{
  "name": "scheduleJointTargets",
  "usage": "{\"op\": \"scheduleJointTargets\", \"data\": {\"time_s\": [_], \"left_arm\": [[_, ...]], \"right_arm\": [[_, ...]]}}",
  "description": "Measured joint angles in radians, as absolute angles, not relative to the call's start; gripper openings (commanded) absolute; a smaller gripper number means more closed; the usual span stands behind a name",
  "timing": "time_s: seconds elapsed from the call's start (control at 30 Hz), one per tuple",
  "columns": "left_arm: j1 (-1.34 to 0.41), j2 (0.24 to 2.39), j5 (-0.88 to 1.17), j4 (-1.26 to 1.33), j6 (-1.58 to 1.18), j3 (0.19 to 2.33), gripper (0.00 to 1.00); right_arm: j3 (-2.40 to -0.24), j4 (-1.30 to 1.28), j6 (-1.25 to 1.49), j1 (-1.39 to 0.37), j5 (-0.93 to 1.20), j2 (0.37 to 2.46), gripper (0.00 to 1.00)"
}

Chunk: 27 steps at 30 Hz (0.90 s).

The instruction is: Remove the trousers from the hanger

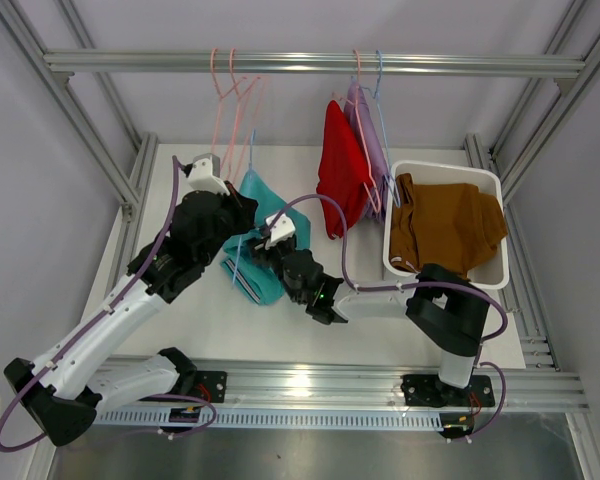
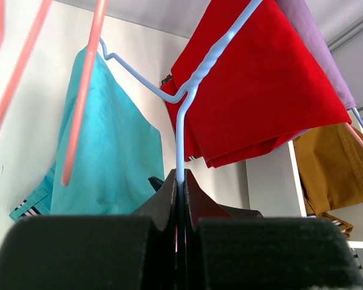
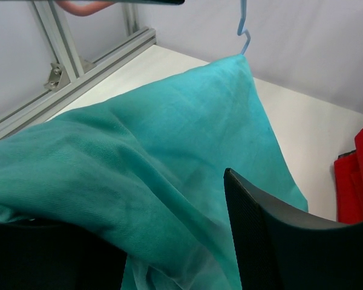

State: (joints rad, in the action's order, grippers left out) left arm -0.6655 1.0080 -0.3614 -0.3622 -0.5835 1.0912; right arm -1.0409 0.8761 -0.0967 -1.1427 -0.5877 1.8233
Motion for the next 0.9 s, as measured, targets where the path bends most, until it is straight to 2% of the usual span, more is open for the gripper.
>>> {"op": "scheduleJointTargets", "data": {"time_s": [0.2, 0.47, 0.5, 0.67, 0.8, 0.9], "left_arm": [[-0.665, 1.009, -0.361, -0.362, -0.583, 1.091, 0.0], [-0.665, 1.013, -0.36, -0.362, -0.583, 1.091, 0.0], [-0.665, 1.013, -0.36, -0.362, -0.583, 1.091, 0.0], [-0.665, 1.015, -0.36, -0.362, -0.583, 1.091, 0.01], [-0.665, 1.016, -0.359, -0.362, -0.583, 1.091, 0.01], [-0.665, 1.018, -0.359, -0.362, -0.583, 1.091, 0.01]], "right_arm": [[-1.041, 0.867, -0.078, -1.15, -0.585, 1.824, 0.59], [-1.045, 0.916, -0.086, -1.151, -0.609, 1.86, 0.33], [-1.05, 0.919, -0.086, -1.151, -0.612, 1.868, 0.27], [-1.072, 0.929, -0.09, -1.15, -0.613, 1.893, 0.14], [-1.072, 0.932, -0.09, -1.149, -0.614, 1.893, 0.0], [-1.072, 0.928, -0.09, -1.148, -0.617, 1.892, 0.0]]}}
